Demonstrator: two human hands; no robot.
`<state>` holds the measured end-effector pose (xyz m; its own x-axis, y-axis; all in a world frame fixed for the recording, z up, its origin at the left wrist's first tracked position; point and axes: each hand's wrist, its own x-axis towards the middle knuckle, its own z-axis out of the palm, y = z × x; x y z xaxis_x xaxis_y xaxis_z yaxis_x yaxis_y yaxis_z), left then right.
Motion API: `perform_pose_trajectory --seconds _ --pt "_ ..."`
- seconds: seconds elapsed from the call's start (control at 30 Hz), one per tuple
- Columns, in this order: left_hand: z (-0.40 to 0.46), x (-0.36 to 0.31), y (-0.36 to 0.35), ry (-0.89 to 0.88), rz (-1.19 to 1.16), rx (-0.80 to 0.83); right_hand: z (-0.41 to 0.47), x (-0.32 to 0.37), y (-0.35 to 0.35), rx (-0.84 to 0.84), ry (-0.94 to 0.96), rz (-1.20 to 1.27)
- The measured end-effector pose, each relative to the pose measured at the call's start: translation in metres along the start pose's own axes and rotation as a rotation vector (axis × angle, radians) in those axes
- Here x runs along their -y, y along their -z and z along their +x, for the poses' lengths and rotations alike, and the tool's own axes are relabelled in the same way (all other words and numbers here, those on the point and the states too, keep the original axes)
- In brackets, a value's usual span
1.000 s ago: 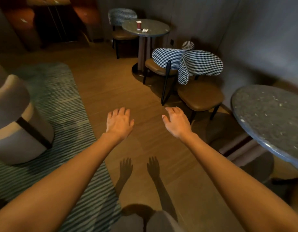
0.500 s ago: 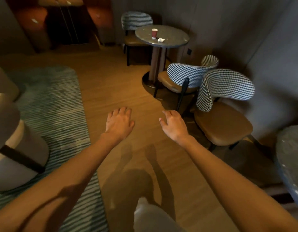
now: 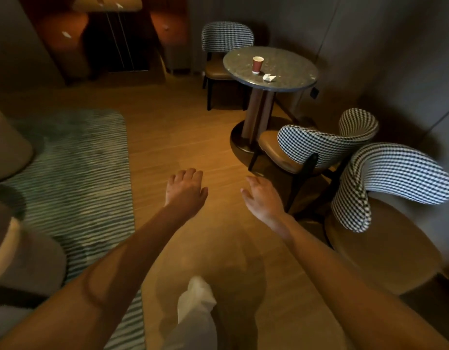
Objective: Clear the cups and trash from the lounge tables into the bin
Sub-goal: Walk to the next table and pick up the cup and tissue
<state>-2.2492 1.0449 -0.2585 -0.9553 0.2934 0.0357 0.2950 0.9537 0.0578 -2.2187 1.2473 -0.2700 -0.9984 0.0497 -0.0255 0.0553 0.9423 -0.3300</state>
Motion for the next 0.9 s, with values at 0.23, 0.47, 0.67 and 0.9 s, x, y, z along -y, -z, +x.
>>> perform_pose_trajectory --seconds 0.23,0.47,0.67,0.9 --pt "0.167 0.045 -0.001 -0.026 0.006 0.015 0.170 0.004 0.002 -0.048 -0.037 0.025" --pt "0.298 0.065 -0.021 -0.063 0.017 0.071 0.289 -0.014 -0.006 -0.040 -0.081 -0.042" --pt "0.428 0.066 -0.045 -0.060 -0.025 0.053 0.428 -0.046 -0.004 -0.027 -0.089 -0.050" --pt "0.601 0.060 -0.024 -0.087 -0.010 -0.008 0.581 -0.094 0.028 -0.042 -0.101 -0.045"
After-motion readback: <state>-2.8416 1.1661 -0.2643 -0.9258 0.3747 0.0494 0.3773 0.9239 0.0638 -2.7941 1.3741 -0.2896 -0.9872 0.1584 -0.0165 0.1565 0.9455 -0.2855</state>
